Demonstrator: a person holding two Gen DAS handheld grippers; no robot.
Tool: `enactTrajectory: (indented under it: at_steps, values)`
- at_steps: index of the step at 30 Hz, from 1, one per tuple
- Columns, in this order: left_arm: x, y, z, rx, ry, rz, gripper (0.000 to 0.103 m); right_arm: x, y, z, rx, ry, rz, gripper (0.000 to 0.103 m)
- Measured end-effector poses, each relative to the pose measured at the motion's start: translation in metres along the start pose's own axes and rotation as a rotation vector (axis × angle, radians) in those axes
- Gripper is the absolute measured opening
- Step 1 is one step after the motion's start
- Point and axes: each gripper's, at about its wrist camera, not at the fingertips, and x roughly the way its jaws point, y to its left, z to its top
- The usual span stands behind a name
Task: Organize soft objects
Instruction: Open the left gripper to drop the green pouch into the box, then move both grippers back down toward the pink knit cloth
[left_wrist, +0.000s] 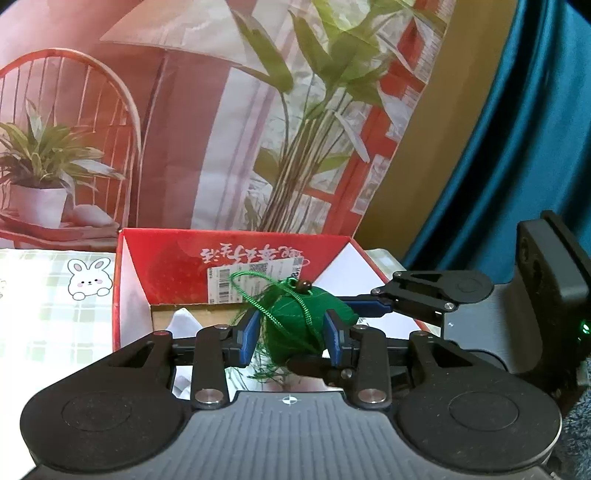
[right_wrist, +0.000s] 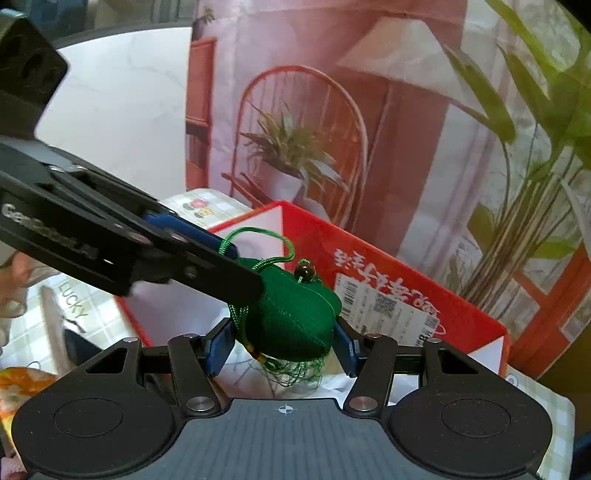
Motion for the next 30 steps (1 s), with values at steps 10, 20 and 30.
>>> enactTrajectory:
  at_steps: [10, 20, 30]
  values:
    - [-0.005, 0.013, -0.003, -0.019, 0.003, 0.066, 0.040, 0.017, -0.014, -0.001, 0.056, 0.047, -0.113, 0.061]
    - [-0.044, -0.001, -0.015, 0.006, -0.019, 0.097, 0.040, -0.027, 0.004, -0.012, 0.054, -0.025, -0.110, 0.059]
    - [-0.093, -0.032, -0.051, 0.052, -0.077, 0.168, 0.040, -0.095, 0.039, -0.044, 0.088, -0.190, -0.099, 0.058]
